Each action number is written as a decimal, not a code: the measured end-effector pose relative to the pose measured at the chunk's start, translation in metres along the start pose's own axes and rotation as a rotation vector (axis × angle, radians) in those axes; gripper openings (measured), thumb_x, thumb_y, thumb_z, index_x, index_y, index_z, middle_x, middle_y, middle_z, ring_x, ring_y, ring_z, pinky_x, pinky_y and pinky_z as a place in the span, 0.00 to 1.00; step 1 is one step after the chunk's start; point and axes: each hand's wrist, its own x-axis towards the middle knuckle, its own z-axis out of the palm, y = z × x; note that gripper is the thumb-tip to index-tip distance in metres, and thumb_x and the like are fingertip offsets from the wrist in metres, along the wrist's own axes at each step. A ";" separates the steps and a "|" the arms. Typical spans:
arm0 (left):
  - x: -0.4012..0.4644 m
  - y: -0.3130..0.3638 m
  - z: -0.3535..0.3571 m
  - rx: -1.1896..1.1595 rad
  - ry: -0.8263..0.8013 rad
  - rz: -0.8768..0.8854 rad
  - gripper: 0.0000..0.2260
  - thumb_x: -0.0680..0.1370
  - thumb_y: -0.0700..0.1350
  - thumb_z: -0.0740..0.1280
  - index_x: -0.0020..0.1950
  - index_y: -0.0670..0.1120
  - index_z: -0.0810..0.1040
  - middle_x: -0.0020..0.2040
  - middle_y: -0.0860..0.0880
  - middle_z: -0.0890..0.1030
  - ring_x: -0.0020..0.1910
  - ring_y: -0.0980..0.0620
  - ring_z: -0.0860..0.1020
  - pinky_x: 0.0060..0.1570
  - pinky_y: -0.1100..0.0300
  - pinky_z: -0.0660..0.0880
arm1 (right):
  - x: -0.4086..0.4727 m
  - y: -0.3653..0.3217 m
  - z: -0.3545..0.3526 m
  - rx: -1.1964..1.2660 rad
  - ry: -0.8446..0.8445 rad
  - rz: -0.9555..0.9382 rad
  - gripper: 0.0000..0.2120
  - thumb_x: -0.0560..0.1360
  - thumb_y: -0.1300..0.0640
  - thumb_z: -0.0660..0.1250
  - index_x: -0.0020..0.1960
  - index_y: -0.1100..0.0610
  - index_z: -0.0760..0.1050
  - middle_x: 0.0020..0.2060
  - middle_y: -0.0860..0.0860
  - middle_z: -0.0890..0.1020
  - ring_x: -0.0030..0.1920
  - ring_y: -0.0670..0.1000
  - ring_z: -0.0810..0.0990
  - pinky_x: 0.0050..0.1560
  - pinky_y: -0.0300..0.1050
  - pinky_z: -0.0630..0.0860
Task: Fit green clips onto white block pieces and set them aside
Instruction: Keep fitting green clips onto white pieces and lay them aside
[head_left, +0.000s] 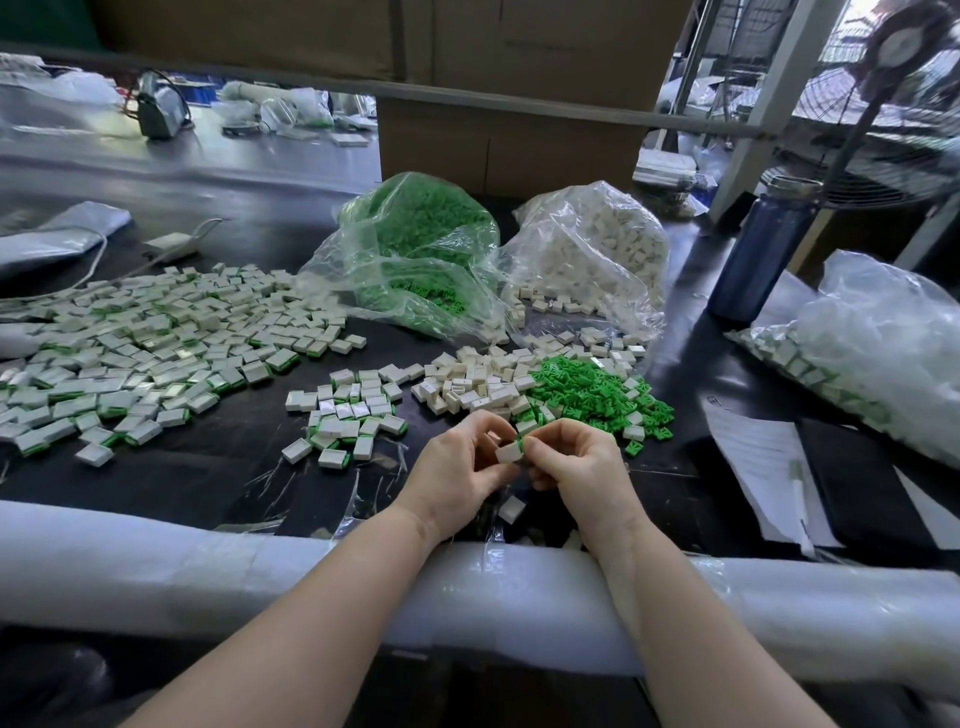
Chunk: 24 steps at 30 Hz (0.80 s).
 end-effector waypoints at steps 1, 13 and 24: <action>0.000 -0.001 0.000 -0.004 0.005 -0.006 0.09 0.73 0.41 0.71 0.50 0.49 0.76 0.36 0.53 0.77 0.33 0.59 0.74 0.38 0.70 0.71 | 0.000 0.000 0.000 0.009 0.001 0.000 0.05 0.73 0.68 0.67 0.38 0.62 0.77 0.27 0.52 0.79 0.26 0.43 0.76 0.27 0.34 0.73; -0.001 0.002 -0.004 -0.031 -0.058 -0.059 0.08 0.77 0.45 0.66 0.48 0.45 0.82 0.43 0.46 0.83 0.46 0.48 0.80 0.53 0.51 0.75 | 0.000 0.002 0.001 -0.057 0.015 0.000 0.07 0.74 0.66 0.67 0.38 0.58 0.78 0.29 0.51 0.79 0.27 0.41 0.75 0.30 0.34 0.75; -0.002 0.004 -0.002 0.093 -0.058 -0.043 0.07 0.78 0.42 0.65 0.49 0.41 0.81 0.46 0.44 0.81 0.48 0.48 0.78 0.52 0.54 0.73 | -0.001 -0.001 0.002 -0.230 -0.041 -0.006 0.08 0.74 0.65 0.66 0.37 0.58 0.76 0.27 0.50 0.78 0.23 0.40 0.73 0.28 0.33 0.73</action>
